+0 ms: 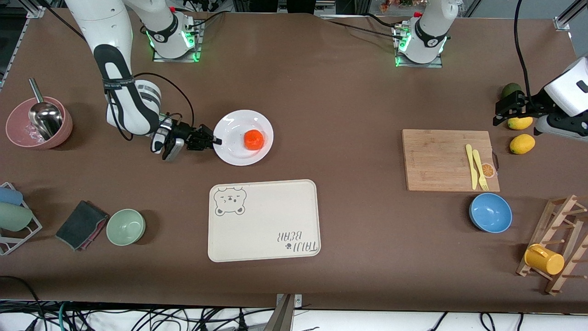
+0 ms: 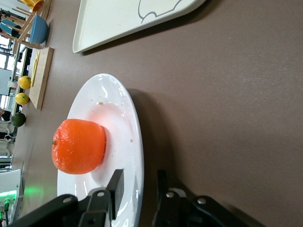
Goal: Place orange and plate with both arms
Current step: 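Close the right gripper on the plate rim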
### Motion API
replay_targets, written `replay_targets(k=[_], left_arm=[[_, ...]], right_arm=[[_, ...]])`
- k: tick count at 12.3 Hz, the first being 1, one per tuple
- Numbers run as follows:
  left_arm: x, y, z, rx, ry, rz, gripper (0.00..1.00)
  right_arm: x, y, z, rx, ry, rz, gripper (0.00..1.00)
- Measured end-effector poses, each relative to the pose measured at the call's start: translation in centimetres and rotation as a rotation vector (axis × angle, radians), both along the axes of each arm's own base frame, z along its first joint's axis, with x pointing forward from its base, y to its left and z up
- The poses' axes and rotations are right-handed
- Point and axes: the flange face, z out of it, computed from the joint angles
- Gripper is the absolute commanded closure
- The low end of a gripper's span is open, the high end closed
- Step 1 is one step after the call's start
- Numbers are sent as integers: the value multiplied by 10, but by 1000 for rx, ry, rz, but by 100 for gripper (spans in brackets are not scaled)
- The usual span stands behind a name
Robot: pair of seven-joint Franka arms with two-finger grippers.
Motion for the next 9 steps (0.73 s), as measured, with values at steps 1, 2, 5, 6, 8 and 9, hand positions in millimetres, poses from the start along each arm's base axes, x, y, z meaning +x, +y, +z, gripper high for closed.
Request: replay_targets(k=[1,2,5,6,8,9], left_arm=[[0,0,0,0,0,0,0],[0,0,0,0,0,0,0],[0,0,0,0,0,0,0],[0,0,0,0,0,0,0],[0,1,0,0,0,2,0],[0,1,0,0,0,1,0]], right_arm=[[0,0,0,0,-1,0,81],[0,0,0,0,-2,1,85],[0,0,0,0,-2,-1,91],[0,0,0,1,-2,-2,92],[0,1,0,7,-2,-6,97],[1,1,2,17,-1,-8,99]])
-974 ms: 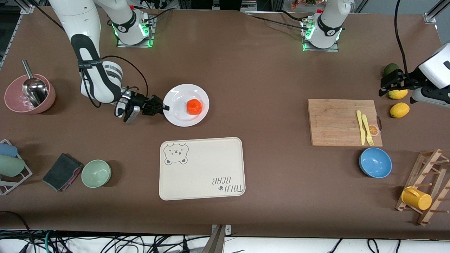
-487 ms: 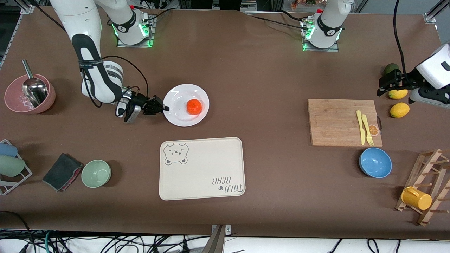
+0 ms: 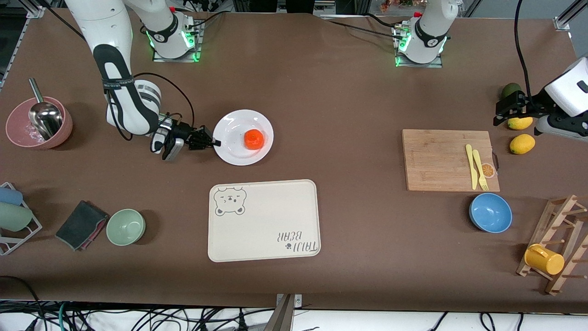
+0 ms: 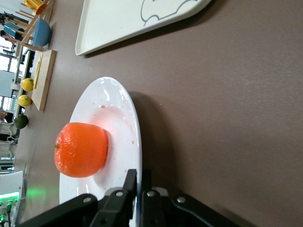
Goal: Place orange and plate with both arms
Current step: 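Close the right gripper on the plate rim, then slide the plate with the right gripper onto the bear tray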
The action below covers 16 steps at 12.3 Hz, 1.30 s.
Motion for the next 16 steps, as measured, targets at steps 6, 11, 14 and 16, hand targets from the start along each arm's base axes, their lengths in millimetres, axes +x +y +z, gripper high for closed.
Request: replay_targets(k=[6,11,14,16], left_arm=[[0,-1,0,0,0,-1,0],[0,-1,0,0,0,-2,0],[0,-1,0,0,1,-2,0],[0,-1,0,0,1,-2,0]], right_arm=[[-1,0,0,15,5,-13,100],[-3,4,-3,45,20,-73,100],[2,5,0,56,60,-124,100],[12,7,5,62,81,-156,100]])
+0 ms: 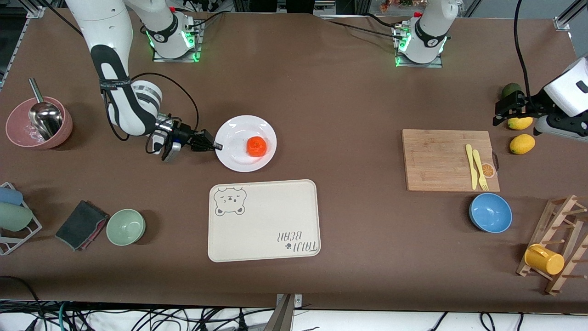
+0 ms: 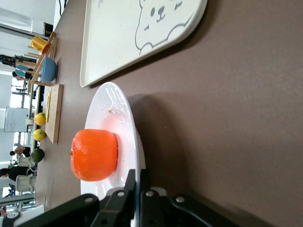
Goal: Place orange and plate with both arms
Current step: 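Slide the plate with the right gripper onto the bear tray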
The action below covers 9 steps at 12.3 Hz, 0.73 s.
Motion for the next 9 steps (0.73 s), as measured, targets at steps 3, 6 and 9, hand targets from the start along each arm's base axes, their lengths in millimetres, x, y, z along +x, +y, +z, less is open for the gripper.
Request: replay_targets(k=[3,6,9], left_arm=[[0,0,0,0,0,0,0],[0,0,0,0,1,0,0],[0,0,-1,0,2,0,0]], right_arm=[[24,9,15,16,26,-49,100],[56,21,39,50,51,-107,100],[88,30,63,82,70,-163,100]])
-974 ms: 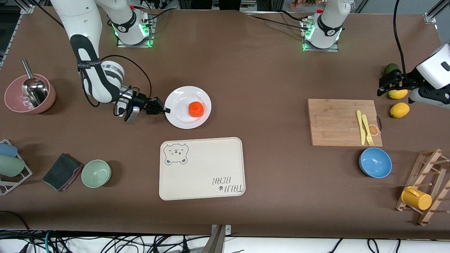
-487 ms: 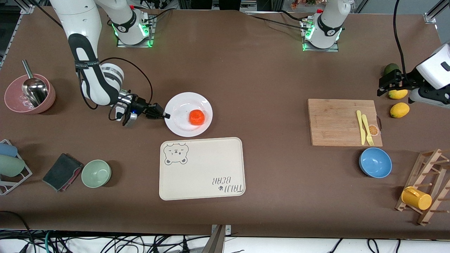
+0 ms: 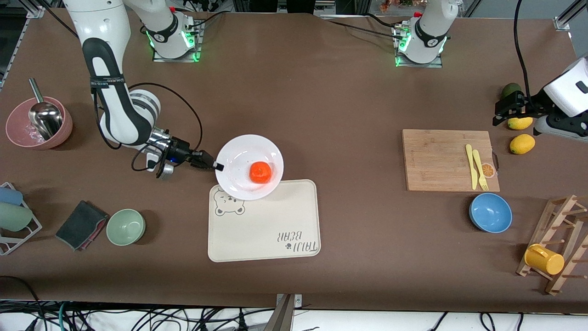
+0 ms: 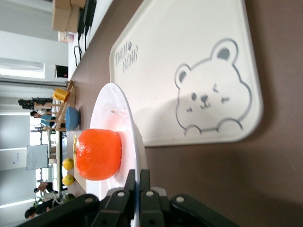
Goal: Place orange and plate with both arms
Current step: 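Slide the plate with the right gripper onto the bear tray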
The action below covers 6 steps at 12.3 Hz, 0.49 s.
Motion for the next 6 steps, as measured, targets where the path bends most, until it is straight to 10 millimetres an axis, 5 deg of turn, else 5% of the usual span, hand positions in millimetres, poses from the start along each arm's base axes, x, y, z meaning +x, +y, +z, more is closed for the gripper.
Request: replay_targets(k=[2,6], left_arm=[[0,0,0,0,0,0,0],[0,0,0,0,1,0,0]], right_arm=[[24,6,5,9,6,-24,100],[69,21,-23,6,33,-42,100]])
